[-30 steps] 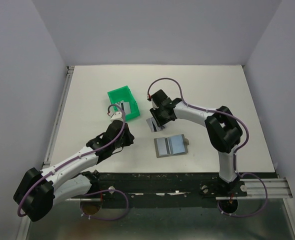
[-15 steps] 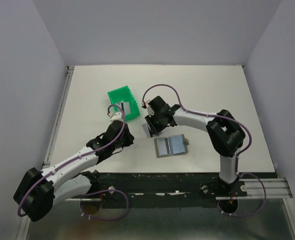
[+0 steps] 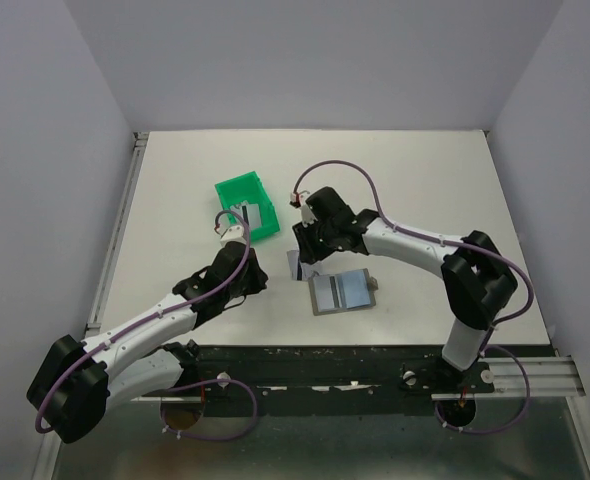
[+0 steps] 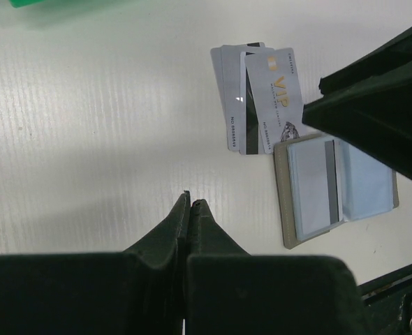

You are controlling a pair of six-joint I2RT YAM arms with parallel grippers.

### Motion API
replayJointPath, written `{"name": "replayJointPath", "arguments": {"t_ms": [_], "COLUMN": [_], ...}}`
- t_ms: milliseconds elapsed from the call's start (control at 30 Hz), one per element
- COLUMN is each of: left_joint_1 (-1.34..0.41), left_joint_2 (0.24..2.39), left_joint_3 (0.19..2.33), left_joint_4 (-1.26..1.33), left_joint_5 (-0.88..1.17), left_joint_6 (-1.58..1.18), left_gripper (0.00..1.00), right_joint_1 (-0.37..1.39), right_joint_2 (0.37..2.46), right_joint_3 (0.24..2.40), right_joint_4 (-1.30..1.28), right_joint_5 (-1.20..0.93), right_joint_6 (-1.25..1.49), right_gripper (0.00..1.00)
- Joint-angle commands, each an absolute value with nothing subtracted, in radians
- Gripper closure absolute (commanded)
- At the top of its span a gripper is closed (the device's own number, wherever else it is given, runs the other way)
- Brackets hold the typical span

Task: Put the credit cards into the card holder
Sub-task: Pick up the credit card from the center of the board.

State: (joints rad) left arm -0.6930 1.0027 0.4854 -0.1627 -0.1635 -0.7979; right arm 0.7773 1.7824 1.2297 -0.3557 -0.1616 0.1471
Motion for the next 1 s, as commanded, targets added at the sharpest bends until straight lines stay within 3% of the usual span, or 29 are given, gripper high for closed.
{"name": "replayJointPath", "arguments": {"t_ms": [0, 200, 533, 967], "left_joint_1": [-0.686, -0.686, -0.686, -0.686], "left_joint_2": [0.996, 0.983, 0.985, 0.980], "left_joint_3": [0.471, 0.465, 0.466, 0.454], "left_joint_4": [-0.181, -0.189, -0.184, -0.181], "left_joint_5": [-0.164, -0.169, -0.164, -0.163], "left_joint_6": [-0.805, -0.802, -0.810, -0.821], "left_gripper": [1.00, 1.00, 1.00, 1.00], "right_joint_1": [0.744, 0.733, 0.733, 0.735], "right_joint_2": [1.824, 1.867, 1.905, 1.887], "right_joint_3": [1.264, 1.267, 1.235, 1.164], "right_joint_4": [-0.409, -0.456, -0.466, -0.348], "right_joint_5": [0.047, 0.110, 0.006, -0.362], "right_joint_6": [0.215, 0.244, 0.255, 0.284], "right_gripper": [0.59, 0.64, 0.66, 0.68]}}
